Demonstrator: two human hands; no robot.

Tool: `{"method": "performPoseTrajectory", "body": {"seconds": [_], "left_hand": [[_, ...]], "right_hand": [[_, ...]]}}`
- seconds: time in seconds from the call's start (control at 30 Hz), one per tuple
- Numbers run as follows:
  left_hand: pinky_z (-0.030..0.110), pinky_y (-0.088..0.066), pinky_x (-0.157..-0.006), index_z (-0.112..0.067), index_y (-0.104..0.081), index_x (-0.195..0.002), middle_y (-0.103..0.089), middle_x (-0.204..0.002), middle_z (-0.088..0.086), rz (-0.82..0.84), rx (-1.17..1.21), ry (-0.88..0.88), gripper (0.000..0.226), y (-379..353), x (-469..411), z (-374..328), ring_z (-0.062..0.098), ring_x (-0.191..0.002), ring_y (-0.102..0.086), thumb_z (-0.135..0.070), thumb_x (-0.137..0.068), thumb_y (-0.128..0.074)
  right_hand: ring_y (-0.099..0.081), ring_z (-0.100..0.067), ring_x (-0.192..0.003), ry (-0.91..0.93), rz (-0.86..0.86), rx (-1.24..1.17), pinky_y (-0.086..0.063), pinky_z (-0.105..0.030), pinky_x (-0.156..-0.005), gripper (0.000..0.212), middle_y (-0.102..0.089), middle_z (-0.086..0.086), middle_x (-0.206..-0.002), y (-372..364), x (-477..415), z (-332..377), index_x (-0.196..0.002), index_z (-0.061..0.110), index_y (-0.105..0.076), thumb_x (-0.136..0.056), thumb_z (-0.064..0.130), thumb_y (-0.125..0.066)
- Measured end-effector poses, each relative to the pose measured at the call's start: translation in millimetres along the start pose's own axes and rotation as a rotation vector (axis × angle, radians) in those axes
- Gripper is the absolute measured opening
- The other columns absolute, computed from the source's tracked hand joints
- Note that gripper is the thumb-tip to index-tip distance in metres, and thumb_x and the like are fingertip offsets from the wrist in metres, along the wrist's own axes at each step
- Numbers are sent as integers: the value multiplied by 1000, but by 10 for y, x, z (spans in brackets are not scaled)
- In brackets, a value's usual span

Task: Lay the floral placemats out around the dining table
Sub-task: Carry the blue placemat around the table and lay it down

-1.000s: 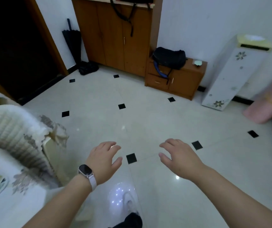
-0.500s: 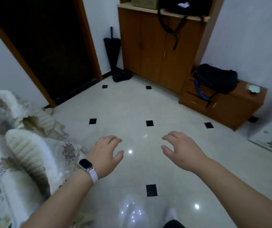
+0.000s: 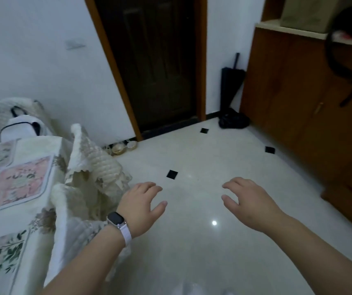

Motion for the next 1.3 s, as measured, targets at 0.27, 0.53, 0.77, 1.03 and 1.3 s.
{"method": "performPoseTrajectory", "body": {"seconds": [0.27, 0.53, 0.77, 1.03, 1.3], "left_hand": [[41, -49, -90, -19, -65, -118, -65, -121, 4, -53, -49, 228, 59, 196, -666, 300, 29, -109, -59, -59, -84, -38], [40, -50, -88, -19, -66, -115, -65, -117, 3, -61, 26, 395, 55, -165, -1343, 927, 29, -105, -59, -56, -83, -41], [40, -46, -93, -20, -64, -119, -63, -123, 3, -53, 133, 474, 57, -356, -2582, 2003, 28, -112, -57, -57, -82, -40], [41, -45, -95, -22, -61, -122, -61, -127, 1, -112, 91, 567, 62, 69, -3511, 3218, 26, -116, -54, -60, -83, -34], [40, -42, -99, -23, -59, -125, -57, -131, -2, -88, 48, 733, 63, 99, -4087, 4094, 23, -122, -50, -61, -82, -32]], "right_hand": [[-45, -15, -123, 244, 69, -41, -37, -33, -103, 41, -52, 9, -133, 248, -1423, 100, -133, 25, -54, -98, 44, -44], [-47, -14, -120, 406, 185, 5, -37, -28, -97, 36, -53, 11, -129, -16, -2697, 493, -129, 27, -56, -98, 43, -45], [-44, -10, -123, 424, 229, 63, -36, -29, -103, 39, -49, 14, -134, -160, -4404, 894, -132, 28, -53, -98, 46, -43], [-42, -10, -126, 517, 240, 64, -36, -30, -105, 42, -48, 13, -136, -133, -5977, 1734, -135, 29, -51, -98, 46, -41], [-44, -9, -126, 658, 308, 29, -39, -32, -106, 44, -48, 13, -138, -454, -7429, 2347, -137, 30, -50, -98, 47, -43]]}}
Point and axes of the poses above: each hand's wrist, its own x-axis away from the middle knuckle, its own y-axis out of the back of the hand, z = x × y, the point moved 3 cm from there along -x, towards the middle knuckle
